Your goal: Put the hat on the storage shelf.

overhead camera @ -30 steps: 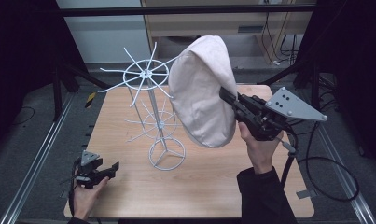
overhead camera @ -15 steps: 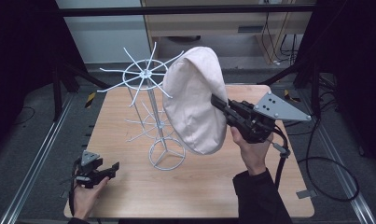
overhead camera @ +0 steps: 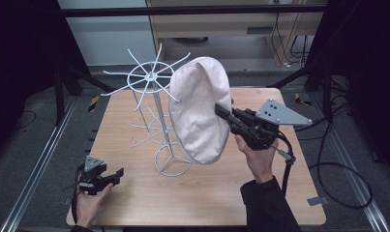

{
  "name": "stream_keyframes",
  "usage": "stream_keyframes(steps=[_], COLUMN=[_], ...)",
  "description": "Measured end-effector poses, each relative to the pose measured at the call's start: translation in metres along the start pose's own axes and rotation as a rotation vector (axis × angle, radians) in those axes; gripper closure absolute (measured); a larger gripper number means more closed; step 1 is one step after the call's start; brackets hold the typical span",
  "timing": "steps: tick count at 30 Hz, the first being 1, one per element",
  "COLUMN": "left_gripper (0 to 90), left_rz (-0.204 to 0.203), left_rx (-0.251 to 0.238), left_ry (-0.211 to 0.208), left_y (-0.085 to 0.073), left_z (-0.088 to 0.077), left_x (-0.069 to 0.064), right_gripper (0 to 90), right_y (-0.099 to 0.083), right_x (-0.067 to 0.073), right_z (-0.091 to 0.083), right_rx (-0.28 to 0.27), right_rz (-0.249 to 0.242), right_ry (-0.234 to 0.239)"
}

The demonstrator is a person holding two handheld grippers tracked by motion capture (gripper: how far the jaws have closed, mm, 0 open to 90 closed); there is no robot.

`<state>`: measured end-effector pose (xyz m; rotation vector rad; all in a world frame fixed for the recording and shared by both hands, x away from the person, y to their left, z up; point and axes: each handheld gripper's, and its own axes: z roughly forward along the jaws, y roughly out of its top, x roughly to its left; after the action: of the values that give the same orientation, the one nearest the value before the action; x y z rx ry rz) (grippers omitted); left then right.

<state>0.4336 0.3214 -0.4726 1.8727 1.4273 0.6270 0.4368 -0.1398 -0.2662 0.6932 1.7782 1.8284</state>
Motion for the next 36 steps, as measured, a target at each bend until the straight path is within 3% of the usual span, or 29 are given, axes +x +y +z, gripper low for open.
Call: stream_keyframes(steps=[16,36], left_gripper=[28.7,28.7], left_rz=[-0.005,-0.003], left_rx=[0.000,0.001], left_ry=[0.001,0.001], left_y=[0.000,0.000], left_z=[0.000,0.000], left_x=[0.000,0.000], right_gripper=[81.7,73.8], right_y=[-0.013,-0.020], right_x=[0.000,-0.002], right_z=[0.011,0.022], right_rx=[0.054,0.114], right_rz=[0.000,-0.016], right_ry=[-0.002,-0.039])
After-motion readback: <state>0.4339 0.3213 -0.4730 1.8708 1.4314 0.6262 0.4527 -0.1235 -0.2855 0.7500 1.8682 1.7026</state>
